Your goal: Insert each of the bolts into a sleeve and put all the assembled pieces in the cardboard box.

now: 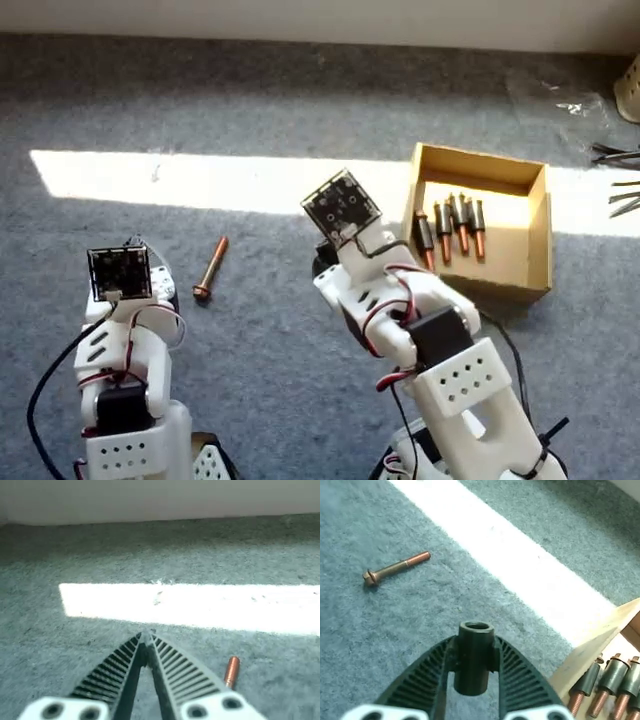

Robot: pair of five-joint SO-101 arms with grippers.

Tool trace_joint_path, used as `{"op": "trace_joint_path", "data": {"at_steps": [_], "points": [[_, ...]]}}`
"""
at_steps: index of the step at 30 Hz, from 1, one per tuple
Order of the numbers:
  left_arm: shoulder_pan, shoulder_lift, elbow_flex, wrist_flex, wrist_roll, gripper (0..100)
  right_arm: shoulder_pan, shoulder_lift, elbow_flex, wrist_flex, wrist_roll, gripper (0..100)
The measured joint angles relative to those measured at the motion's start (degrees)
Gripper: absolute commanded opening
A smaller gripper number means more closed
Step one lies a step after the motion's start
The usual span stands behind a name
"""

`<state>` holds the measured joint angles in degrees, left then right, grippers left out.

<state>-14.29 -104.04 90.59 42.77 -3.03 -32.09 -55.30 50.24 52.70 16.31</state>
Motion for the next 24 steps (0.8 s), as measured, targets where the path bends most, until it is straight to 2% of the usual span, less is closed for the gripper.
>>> {"op": "trace_joint_path", "data": {"at_steps": [4,11,15,24], "points": [[2.4,-0.1,-4.0,4.5,-2.6,2,0.0,-4.6,8.1,-6.8,-3.4,0.5],[8.0,3.9,-7.5,7.6,-8.5,2,0.0,-13.9,19.0,-11.1,-4.3,0.5],[8.1,14.0,-15.6,9.1,-8.6,2,0.0,-17.8,23.4,-13.9,-4.3,0.5],[10.5,47.6,-34.7,15.1,-8.5,2,0.0,-20.7,26.0,-14.2,-4.7,0.5]]}}
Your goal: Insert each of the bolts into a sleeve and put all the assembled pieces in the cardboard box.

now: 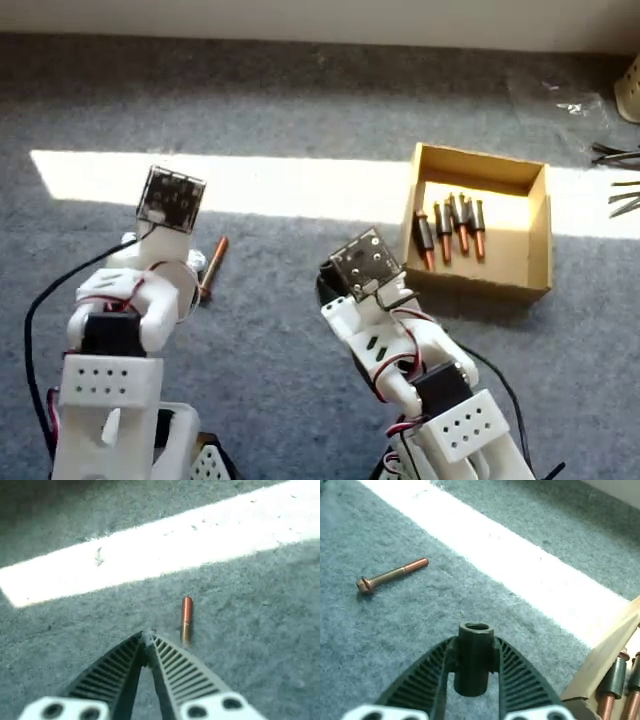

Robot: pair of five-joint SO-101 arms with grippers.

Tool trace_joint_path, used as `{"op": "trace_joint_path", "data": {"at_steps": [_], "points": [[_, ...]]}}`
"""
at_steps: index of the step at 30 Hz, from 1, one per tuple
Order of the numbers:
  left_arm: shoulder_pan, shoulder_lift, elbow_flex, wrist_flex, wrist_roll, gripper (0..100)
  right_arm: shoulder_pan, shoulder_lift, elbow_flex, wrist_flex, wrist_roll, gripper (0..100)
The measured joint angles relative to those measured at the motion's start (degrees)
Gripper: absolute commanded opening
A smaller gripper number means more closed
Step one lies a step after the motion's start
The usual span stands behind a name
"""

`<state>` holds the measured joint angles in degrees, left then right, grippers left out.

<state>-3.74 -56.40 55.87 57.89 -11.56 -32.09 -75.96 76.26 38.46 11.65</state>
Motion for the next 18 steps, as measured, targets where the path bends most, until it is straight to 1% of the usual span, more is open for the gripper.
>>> {"op": "trace_joint_path", "data": {"at_steps": [3,8,10,13,18], "points": [[2.0,10.0,-3.3,0.4,0.0,2,0.0,-0.1,0.0,0.0,0.0,0.5],[3.1,24.6,-9.1,0.5,0.0,2,0.0,-0.1,0.0,0.0,0.0,0.5],[3.3,29.4,-11.5,0.5,0.0,3,0.0,-0.1,0.0,0.0,0.0,0.5],[3.3,35.6,-14.1,0.5,0.0,10,0.0,-0.1,0.0,0.0,0.0,0.5],[3.3,44.1,-15.9,0.5,0.0,9,0.0,-0.1,0.0,0.0,0.0,0.5]]}}
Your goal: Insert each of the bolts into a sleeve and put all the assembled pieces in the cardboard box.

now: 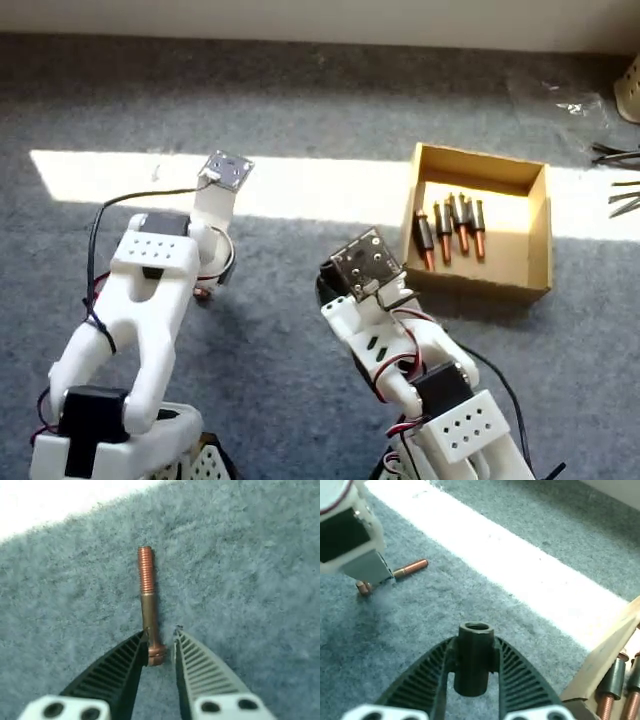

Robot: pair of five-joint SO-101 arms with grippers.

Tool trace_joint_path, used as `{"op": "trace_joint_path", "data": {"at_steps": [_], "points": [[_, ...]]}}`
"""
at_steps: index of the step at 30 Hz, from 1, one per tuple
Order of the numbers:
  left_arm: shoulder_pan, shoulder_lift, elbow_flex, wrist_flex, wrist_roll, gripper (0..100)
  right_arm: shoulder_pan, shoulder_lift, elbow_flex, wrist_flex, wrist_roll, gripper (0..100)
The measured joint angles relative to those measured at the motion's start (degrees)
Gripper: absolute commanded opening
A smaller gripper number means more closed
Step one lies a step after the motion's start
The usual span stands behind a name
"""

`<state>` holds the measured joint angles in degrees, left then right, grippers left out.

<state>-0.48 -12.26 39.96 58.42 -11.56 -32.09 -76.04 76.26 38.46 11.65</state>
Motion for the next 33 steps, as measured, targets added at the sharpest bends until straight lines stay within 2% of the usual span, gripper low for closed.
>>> {"op": "trace_joint_path", "data": {"at_steps": [8,13,23,33], "points": [[-2.7,7.9,-1.7,-3.8,0.0,9,0.0,0.0,0.0,0.0,0.0,0.5],[-3.7,9.3,-1.7,-4.9,-2.5,9,0.0,0.0,0.0,0.0,0.0,0.5],[-3.7,9.3,-1.7,-4.9,-3.1,9,0.0,0.0,0.0,0.0,0.0,0.5],[-3.7,11.8,-2.2,-1.3,-3.1,9,0.0,0.0,0.0,0.0,0.0,0.5]]}}
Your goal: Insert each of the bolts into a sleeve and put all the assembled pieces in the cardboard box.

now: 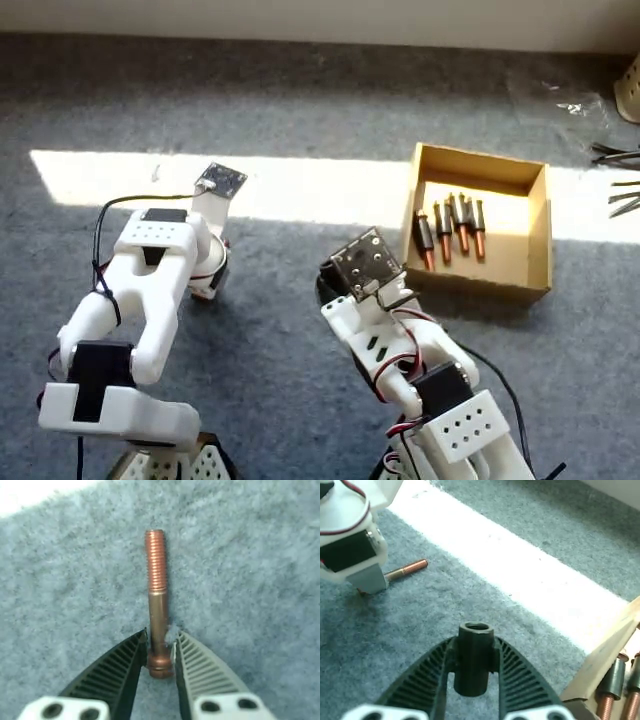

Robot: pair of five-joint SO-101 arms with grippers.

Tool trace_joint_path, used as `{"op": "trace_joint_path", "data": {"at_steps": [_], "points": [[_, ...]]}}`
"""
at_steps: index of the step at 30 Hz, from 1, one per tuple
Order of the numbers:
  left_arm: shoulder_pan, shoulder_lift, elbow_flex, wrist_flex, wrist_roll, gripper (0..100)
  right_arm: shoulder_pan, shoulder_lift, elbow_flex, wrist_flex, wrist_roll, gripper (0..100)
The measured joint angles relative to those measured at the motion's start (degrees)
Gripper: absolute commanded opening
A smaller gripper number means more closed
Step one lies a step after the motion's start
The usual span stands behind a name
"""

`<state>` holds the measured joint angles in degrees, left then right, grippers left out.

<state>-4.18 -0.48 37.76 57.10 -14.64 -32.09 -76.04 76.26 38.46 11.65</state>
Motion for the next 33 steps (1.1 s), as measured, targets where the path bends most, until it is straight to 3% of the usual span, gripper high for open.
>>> {"op": "trace_joint_path", "data": {"at_steps": [4,7,12,20,29,33], "points": [[0.1,4.6,-3.3,1.4,0.0,8,0.0,0.0,0.0,0.0,0.0,0.5],[0.1,8.4,-7.7,5.0,0.0,0,0.0,0.0,0.0,0.0,0.0,0.5],[0.1,13.7,-15.3,11.6,0.0,0,0.0,0.0,0.0,0.0,0.0,0.5],[0.2,12.5,-17.1,15.2,0.0,0,0.0,0.0,0.0,0.0,0.0,0.5],[-0.1,3.6,-31.4,40.3,-7.0,0,0.0,0.0,0.0,0.0,0.0,0.5],[-0.2,3.2,-33.8,44.0,-8.0,0,0.0,0.0,0.0,0.0,0.0,0.5]]}}
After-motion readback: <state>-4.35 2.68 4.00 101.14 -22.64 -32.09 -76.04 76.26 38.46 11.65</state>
